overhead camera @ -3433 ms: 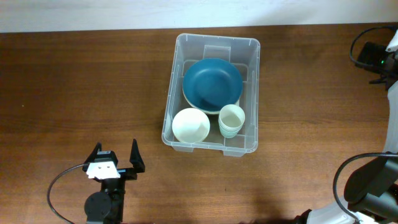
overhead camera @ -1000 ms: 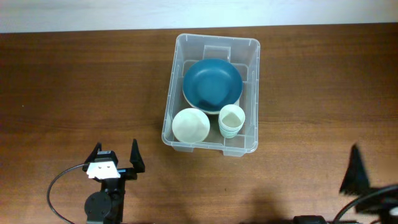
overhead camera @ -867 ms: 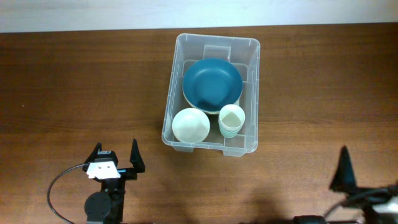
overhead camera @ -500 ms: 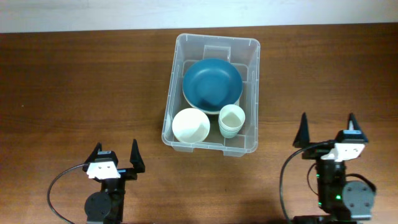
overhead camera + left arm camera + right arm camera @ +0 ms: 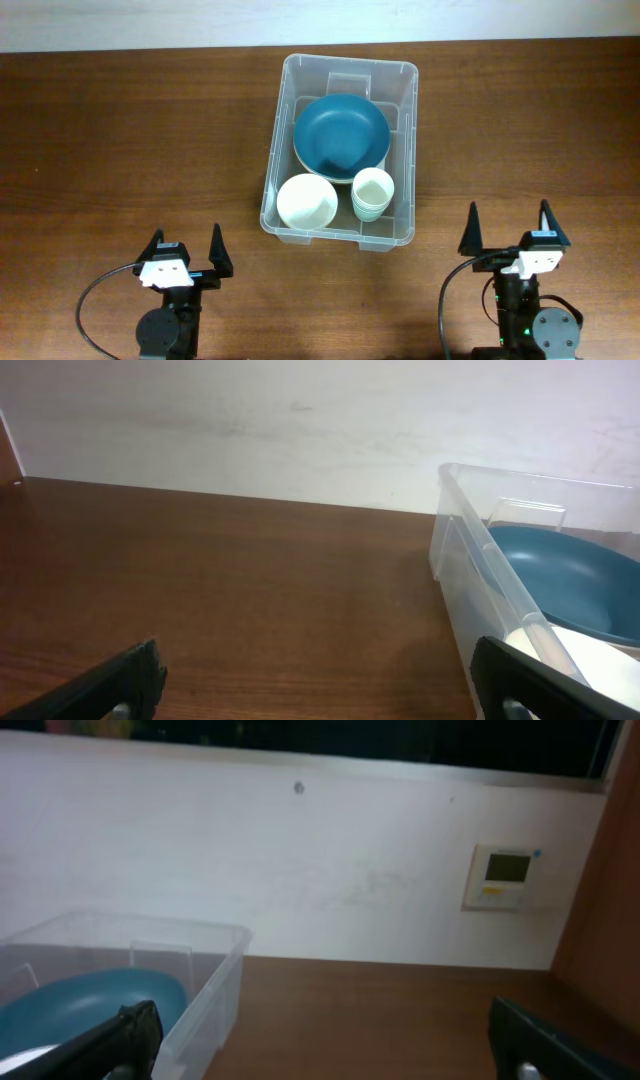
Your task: Pack container
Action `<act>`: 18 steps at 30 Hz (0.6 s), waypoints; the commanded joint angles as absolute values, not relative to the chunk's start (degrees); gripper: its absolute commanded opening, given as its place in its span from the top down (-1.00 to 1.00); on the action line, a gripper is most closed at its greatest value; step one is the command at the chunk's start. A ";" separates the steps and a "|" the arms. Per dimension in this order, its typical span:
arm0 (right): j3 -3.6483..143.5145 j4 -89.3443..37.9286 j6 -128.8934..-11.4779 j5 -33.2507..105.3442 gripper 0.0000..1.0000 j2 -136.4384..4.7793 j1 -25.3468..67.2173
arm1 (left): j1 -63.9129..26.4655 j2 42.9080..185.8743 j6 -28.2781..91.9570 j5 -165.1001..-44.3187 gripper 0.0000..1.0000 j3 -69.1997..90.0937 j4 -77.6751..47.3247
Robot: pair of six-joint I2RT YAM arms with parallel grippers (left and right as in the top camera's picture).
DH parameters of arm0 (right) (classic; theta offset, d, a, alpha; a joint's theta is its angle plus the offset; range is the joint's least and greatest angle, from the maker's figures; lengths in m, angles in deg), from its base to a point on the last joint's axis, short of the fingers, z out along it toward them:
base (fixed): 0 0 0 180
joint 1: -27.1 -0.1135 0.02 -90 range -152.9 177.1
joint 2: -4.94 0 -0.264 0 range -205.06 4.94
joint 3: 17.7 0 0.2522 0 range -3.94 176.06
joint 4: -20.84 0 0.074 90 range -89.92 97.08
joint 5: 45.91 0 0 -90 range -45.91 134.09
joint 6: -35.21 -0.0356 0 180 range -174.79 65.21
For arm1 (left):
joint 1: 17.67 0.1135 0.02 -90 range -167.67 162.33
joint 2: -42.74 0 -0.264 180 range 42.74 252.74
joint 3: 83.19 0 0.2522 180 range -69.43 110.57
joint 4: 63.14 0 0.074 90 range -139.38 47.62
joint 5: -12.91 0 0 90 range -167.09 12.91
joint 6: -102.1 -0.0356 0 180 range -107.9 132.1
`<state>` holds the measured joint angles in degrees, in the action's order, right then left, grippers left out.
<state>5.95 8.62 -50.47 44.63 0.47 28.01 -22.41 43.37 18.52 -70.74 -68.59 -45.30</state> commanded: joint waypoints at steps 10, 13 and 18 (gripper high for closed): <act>-1.68 12.29 -50.78 40.98 -0.98 2.88 27.53 | -22.12 43.04 17.58 -71.33 -0.99 -68.87 -45.26; -3.01 13.60 -50.75 39.97 -0.98 3.07 27.53 | -22.12 43.04 17.58 -71.33 -1.00 -68.87 -45.26; -3.63 11.77 -50.71 38.05 -0.98 4.15 27.53 | -22.12 43.04 17.58 -71.33 -0.99 -68.87 -45.26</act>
